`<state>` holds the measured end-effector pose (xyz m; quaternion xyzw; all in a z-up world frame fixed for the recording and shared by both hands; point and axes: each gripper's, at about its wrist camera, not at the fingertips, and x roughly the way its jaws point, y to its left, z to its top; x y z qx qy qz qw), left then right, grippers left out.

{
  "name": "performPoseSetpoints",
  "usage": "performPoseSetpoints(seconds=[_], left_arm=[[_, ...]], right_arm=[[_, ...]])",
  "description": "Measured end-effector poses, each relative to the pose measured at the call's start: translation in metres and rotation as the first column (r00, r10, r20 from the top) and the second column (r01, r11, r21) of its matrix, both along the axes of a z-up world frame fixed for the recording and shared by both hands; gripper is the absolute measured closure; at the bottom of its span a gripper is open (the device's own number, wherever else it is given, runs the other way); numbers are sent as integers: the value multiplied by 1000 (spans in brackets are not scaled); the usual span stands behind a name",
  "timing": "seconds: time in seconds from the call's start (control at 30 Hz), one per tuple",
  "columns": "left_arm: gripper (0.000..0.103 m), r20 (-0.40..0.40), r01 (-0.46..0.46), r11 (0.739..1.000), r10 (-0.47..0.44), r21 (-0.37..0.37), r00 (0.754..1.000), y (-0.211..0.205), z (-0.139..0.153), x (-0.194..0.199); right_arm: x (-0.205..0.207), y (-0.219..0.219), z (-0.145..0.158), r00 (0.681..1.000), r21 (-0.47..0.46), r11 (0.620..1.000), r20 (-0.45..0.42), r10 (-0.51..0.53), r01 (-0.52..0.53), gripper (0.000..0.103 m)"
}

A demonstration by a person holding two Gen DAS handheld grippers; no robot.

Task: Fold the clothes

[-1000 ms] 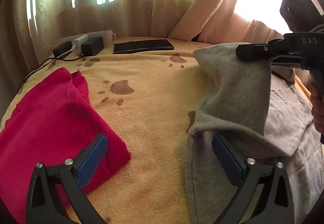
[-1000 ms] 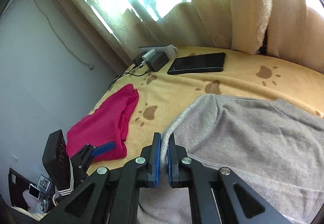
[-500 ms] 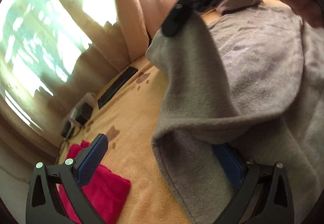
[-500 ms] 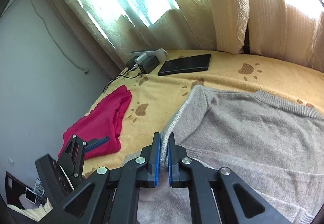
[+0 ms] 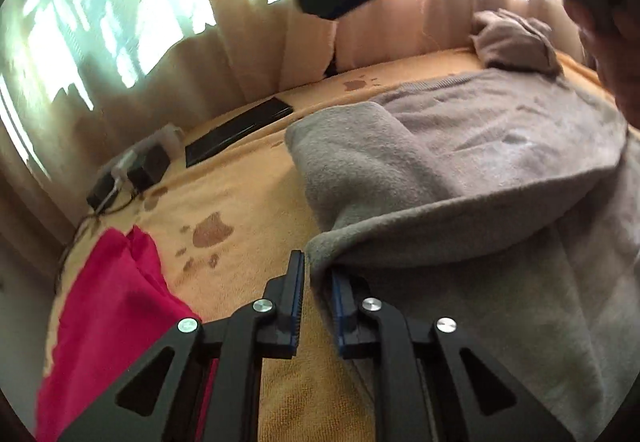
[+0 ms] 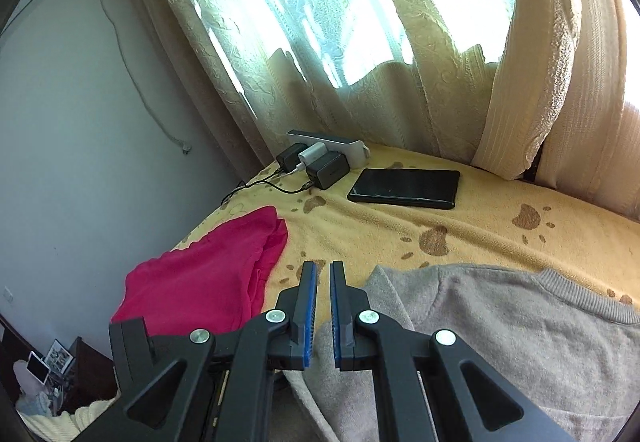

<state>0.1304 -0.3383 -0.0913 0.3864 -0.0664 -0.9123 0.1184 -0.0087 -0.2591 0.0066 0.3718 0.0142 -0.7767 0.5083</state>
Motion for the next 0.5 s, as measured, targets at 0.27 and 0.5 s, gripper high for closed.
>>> performPoseSetpoints(seconds=[0.27,0.5], left_arm=[[89,69,-70,994,76,-88,995,-4,-20,26],[88,42,-87,994,90,-61,995,-14,-7,37]], right_arm=[[-8,39,-38,995,145,984,-2,-102,101,95],[-16,159,-59,943,167,935,63,-328,314,86]])
